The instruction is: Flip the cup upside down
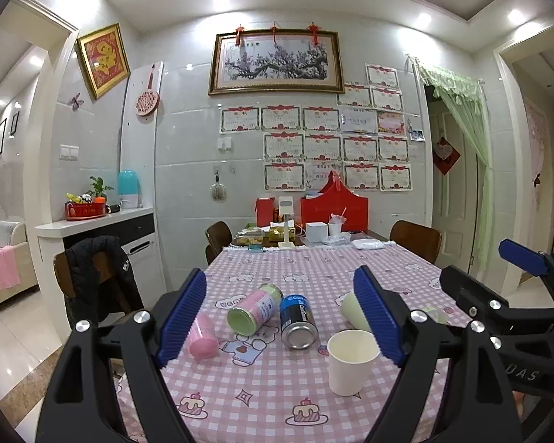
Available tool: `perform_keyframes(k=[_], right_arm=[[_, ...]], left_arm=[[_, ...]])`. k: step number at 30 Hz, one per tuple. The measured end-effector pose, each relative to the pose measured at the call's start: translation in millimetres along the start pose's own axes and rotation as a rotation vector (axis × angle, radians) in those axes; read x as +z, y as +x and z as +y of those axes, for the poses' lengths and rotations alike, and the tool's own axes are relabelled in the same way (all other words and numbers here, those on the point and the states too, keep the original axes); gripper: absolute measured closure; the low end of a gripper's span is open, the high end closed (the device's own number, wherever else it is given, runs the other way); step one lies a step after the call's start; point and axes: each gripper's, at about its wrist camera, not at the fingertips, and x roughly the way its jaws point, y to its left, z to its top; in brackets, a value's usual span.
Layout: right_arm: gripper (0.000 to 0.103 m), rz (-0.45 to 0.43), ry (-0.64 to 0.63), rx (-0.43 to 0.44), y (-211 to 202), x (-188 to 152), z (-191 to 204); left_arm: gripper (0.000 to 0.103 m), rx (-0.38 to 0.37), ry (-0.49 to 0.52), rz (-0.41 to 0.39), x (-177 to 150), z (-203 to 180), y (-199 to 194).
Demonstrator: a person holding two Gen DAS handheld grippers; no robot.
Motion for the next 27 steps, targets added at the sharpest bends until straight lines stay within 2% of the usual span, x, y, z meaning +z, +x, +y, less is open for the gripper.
perform_keyframes(k=[13,27], right_arm=[[0.008,-0.007,-0.001,-0.008,-1.3,-1.4,-0.7],[0.008,0.001,0.004,-0.013,-2.6,-2.6,-2.1]], left_arm=[[0.021,0.039,0.028,-0.048,2.1,-4.5,-6.3],[0.021,0.038,0.028,-0.047,2.8,-5.7,-6.4]])
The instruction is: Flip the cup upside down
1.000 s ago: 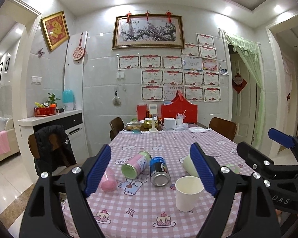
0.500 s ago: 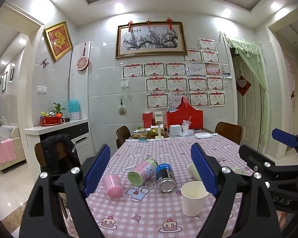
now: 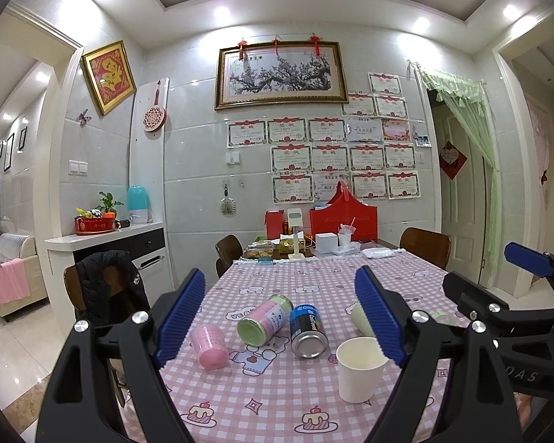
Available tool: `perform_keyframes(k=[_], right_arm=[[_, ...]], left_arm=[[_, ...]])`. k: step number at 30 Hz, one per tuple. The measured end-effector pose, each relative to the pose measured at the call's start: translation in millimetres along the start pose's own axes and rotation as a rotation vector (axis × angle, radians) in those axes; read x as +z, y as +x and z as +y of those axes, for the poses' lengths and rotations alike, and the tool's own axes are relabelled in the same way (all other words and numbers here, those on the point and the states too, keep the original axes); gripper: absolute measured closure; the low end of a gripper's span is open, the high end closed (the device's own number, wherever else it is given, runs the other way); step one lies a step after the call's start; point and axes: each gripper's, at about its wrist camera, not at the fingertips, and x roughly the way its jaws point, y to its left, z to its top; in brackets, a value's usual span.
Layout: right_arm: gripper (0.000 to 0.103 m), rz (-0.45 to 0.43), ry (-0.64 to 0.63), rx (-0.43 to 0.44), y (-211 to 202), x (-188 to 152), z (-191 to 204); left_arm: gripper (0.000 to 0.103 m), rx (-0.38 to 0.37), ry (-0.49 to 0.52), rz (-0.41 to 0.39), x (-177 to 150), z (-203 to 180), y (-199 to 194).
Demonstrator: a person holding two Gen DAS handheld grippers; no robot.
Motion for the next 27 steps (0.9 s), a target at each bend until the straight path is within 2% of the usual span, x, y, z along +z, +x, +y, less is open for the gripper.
perform_keyframes(k=[27], right_arm=[[0.008,0.009,0.004,0.0,3.1,-0.2,0.6]], left_arm=[[0.021,-0.001,0.0,0.003,-1.4,-2.3,0.6]])
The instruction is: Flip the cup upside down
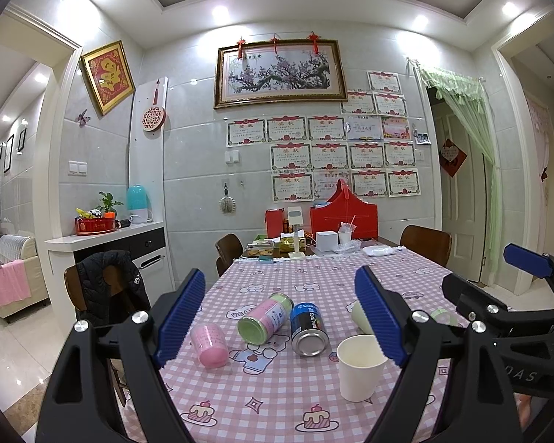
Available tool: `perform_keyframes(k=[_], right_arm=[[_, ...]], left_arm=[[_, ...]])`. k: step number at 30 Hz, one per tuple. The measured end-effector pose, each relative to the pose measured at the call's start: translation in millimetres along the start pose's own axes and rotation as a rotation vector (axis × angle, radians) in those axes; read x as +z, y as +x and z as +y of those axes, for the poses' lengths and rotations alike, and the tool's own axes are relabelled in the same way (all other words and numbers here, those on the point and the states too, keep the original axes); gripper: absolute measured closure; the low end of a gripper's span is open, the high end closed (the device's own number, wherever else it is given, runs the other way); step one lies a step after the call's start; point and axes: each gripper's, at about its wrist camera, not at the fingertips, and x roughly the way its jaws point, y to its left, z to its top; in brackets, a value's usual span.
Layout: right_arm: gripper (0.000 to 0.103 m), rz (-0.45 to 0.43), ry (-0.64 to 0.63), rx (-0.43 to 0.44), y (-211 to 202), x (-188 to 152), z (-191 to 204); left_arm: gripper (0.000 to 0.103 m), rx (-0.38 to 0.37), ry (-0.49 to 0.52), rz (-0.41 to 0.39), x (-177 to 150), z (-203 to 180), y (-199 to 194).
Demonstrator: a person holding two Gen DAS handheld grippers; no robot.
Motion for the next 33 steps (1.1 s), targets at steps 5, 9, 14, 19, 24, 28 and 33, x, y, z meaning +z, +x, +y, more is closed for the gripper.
perform_keyframes(k=[5,9,14,19,24,28,33], right_arm=[[0.008,0.0,0.001,0.0,0.6,-1.0,-0.1],[0.008,0.003,-0.001,-0.001,1.9,-2.3,1.2],[0.008,0.002,0.001,0.0,2.1,-2.1,1.0],[0.008,0.002,0.0,0.0,2.0,-1.7,0.8],[0.008,0.003,0.0,0.0,2.2,-1.9,0.7],[0.008,0.004,0.001,0.0,2.0,-1.6,0.5],[0.008,0.005,0.0,0.0,3.1,-1.9,0.5]], left_arm=[[0.021,-0.001,0.001,-0.001,-1.3,0.6,0.7],[0.021,-0.001,0.0,0.002,-1.8,1.0,0.7],[0.021,-0.001,0.0,0.002,-2.6,2.1,1.5],[0.021,0.0,0.001,0.002,-2.5,2.2,1.5],[0.021,0.0,0.001,0.003,-2.6,2.3,1.4],[0.021,-0.001,0.0,0.003,-2.8,2.4,1.7],[0.021,0.0,0.0,0.004,-2.9,3.3,1.7]])
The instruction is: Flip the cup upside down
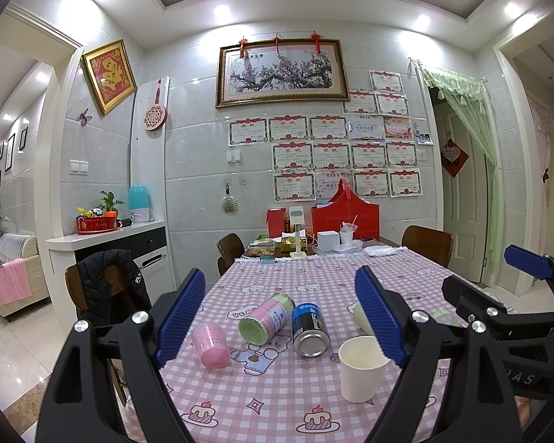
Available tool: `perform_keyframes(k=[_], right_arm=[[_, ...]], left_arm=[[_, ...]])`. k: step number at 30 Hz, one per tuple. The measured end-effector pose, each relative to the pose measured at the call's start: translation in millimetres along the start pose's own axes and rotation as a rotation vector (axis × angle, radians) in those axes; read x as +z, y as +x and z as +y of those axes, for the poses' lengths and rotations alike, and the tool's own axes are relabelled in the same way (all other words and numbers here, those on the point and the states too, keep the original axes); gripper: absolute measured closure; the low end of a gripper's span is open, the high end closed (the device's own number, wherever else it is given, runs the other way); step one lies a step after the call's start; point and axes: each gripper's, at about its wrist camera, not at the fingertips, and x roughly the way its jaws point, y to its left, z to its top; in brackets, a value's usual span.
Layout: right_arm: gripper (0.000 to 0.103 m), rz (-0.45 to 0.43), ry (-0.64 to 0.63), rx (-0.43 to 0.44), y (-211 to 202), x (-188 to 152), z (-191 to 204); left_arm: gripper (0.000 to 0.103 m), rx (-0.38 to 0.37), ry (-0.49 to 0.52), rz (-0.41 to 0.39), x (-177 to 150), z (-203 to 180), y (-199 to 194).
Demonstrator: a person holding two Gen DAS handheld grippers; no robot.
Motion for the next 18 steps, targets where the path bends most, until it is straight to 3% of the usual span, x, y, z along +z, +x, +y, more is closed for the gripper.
perform_keyframes(k=[18], right_arm=[[0.008,0.002,-0.001,0.0,-0.2,0.2,0.2]], left_arm=[[0.021,0.0,0.0,0.004,-0.4,1.6,0.3]])
